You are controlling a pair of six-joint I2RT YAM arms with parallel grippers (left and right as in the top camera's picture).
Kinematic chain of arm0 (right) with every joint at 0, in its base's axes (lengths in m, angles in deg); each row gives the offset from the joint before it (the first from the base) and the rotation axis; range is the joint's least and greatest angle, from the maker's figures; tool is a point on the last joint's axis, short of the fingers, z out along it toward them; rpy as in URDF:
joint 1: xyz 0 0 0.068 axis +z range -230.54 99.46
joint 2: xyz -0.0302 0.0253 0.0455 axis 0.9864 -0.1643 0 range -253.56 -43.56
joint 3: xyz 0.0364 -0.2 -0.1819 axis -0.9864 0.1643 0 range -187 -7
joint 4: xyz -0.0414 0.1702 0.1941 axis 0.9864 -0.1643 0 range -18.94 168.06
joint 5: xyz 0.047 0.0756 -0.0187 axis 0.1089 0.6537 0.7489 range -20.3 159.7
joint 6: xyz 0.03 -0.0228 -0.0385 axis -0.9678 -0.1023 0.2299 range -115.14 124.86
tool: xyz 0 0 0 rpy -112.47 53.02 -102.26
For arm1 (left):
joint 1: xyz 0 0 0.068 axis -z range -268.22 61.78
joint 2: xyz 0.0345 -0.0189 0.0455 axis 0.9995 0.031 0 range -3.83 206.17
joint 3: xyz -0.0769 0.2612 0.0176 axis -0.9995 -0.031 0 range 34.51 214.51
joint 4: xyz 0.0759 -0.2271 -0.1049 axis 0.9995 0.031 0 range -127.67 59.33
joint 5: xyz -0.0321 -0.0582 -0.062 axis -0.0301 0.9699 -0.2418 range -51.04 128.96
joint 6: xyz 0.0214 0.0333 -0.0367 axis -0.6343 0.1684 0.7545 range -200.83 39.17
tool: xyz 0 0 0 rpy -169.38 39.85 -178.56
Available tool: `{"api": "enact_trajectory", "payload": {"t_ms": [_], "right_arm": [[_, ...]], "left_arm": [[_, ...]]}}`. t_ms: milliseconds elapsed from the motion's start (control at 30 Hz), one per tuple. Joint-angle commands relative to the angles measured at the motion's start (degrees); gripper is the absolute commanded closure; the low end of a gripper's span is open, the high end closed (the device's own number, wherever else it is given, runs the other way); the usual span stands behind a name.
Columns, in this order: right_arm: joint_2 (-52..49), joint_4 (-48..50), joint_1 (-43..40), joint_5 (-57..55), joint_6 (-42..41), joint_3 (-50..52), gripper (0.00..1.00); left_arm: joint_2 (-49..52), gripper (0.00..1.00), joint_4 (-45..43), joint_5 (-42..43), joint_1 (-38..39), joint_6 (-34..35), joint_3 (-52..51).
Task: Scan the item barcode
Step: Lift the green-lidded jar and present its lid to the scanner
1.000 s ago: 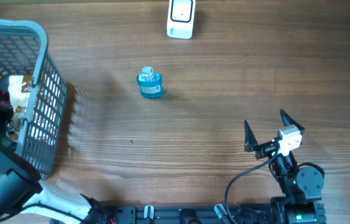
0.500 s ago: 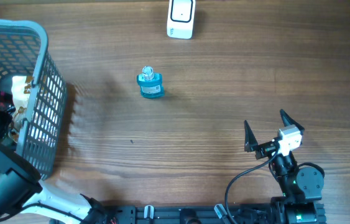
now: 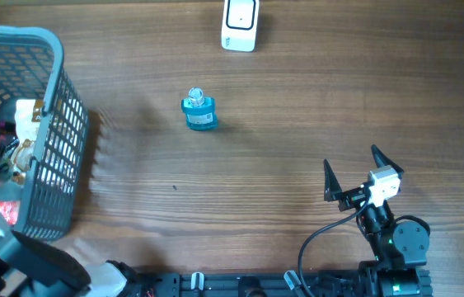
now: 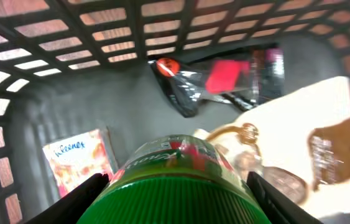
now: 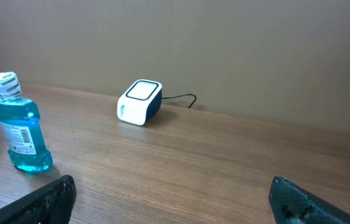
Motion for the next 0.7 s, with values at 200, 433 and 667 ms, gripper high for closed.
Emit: {"api": "enact_trajectory", "payload": {"t_ms": [200, 433, 667], "right_arm": [[0.42, 0.11, 0.33, -0.52, -0.59, 0.07, 0.0], [0.42, 0.11, 0.33, -0.55, -0.61, 0.07, 0.0], [0.42, 0.11, 0.33, -0.52, -0.61, 0.07, 0.0]], "left_arm": [[-17.09, 0.39, 0.72, 11.41, -0.2, 1.55, -0.02], [-29.7, 0.39, 0.59, 26.82, -0.17, 6.82, -0.02], [-32.72, 0.4, -0.33, 43.08, -0.02, 9.27, -0.02]]}}
